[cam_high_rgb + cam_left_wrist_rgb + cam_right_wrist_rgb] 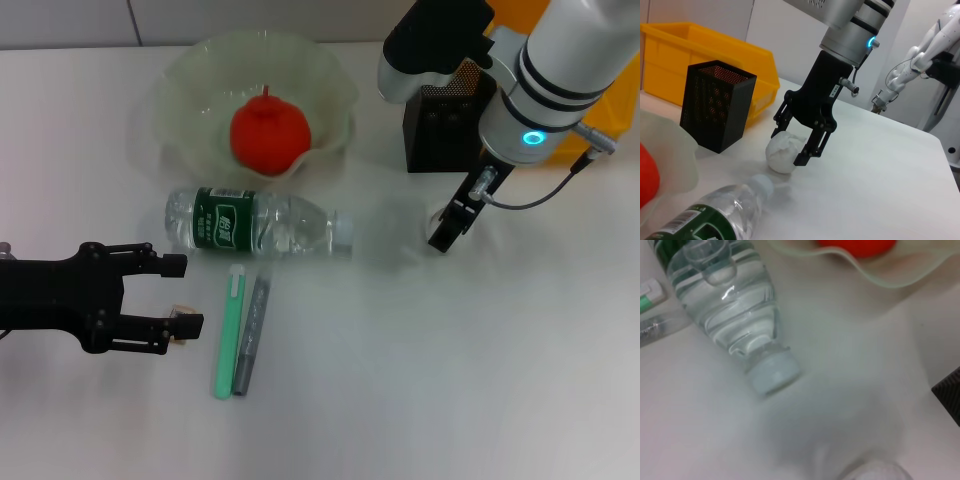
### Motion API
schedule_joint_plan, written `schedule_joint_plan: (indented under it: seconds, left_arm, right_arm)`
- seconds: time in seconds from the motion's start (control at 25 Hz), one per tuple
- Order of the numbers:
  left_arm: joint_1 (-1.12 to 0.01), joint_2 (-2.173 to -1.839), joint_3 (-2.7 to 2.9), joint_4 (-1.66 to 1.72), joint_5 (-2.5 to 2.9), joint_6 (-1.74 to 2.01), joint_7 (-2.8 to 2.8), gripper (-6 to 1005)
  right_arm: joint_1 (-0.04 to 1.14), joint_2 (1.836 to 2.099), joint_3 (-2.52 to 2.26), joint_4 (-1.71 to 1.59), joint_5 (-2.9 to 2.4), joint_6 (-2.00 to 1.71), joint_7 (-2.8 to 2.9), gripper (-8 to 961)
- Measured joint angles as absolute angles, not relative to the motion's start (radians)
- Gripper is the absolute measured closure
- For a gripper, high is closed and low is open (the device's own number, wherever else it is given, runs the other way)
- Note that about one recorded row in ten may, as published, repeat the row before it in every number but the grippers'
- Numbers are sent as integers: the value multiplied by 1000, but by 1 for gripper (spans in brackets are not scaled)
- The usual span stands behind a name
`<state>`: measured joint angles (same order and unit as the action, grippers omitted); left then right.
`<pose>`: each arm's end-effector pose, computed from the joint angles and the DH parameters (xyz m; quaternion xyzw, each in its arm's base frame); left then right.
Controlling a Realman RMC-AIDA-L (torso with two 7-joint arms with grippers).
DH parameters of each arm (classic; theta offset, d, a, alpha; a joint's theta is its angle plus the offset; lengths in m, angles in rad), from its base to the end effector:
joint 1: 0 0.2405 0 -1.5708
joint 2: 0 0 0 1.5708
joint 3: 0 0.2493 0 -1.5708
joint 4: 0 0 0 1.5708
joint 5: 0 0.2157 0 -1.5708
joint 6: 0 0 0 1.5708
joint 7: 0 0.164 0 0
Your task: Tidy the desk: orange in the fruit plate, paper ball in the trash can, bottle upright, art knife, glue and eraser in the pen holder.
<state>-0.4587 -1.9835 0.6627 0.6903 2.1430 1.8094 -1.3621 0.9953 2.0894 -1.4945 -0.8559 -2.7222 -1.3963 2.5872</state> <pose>-0.2861 0.2907 0.0216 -0.9592 -0.2039 -0.1904 0.0458 0.1527 0.4053 -0.0688 -0.9084 0.2455 -0.2929 0.1699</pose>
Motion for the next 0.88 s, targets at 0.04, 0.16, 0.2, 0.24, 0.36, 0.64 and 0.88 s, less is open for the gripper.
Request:
schedule_joint_plan:
  seconds: [0.04,0.16,0.2,0.24,0.36,0.64,0.88]
  left_arm:
    - [-459,-1983,663,690,2143,1809,-1362,153]
    - [-459,-1986,663,690,2143,1809,-1362,153]
    - [-459,-1986,663,690,2143,1809,-1363,153]
    - [-458,-1986,663,690,2143,1809,-1363,153]
    - [-455,-1987,663,690,2144,1809,-1363,153]
    - [-449,-1987,663,690,2145,1808,-1356,153]
    - [-447,-1987,662,690,2145,1808,-1349,153]
  right_arm:
    - [993,2089,-1494,-856,-2722,-1393,2587,171]
    - [990,2089,-1494,-857,-2722,-1393,2587,264]
    - [989,2089,-1494,-857,-2722,-1393,2587,294]
    - [987,2087,-1494,-858,-2724,-1393,2587,325]
    - [983,2086,-1494,-868,-2725,-1401,2588,393]
    - [908,2081,-1456,-1205,-2870,-1633,2635,436]
    - [872,2030,-1420,-1434,-2920,-1725,2660,447]
